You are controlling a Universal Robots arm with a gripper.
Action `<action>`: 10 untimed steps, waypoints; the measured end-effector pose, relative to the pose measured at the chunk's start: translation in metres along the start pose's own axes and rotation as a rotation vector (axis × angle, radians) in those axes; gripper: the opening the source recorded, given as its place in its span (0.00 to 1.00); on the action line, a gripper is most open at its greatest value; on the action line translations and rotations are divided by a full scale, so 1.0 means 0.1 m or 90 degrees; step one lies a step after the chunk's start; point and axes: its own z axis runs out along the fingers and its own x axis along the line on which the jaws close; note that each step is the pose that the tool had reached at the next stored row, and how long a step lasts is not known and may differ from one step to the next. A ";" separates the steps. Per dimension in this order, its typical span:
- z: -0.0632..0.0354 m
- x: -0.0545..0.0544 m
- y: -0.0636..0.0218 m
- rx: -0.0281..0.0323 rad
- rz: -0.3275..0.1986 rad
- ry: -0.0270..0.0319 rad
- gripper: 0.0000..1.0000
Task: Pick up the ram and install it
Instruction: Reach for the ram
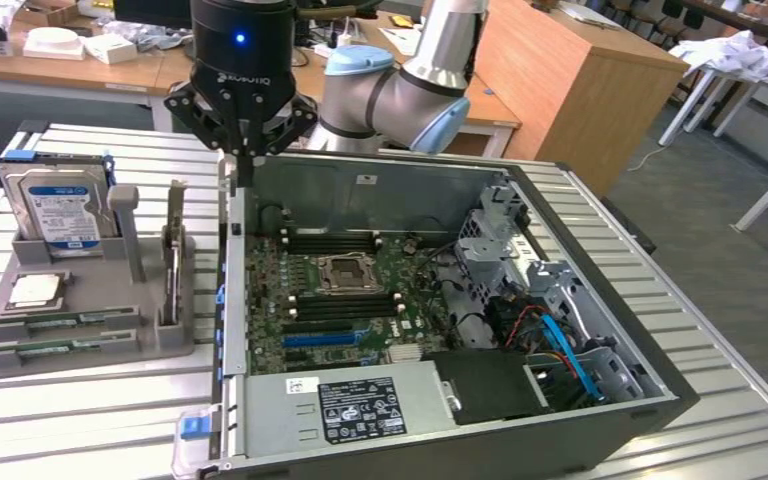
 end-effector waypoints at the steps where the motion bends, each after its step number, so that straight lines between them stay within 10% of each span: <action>1: 0.000 0.01 0.000 0.0000 0.000 0.0000 0.10; 10: -0.002 0.07 -0.005 0.0000 0.000 0.0000 0.10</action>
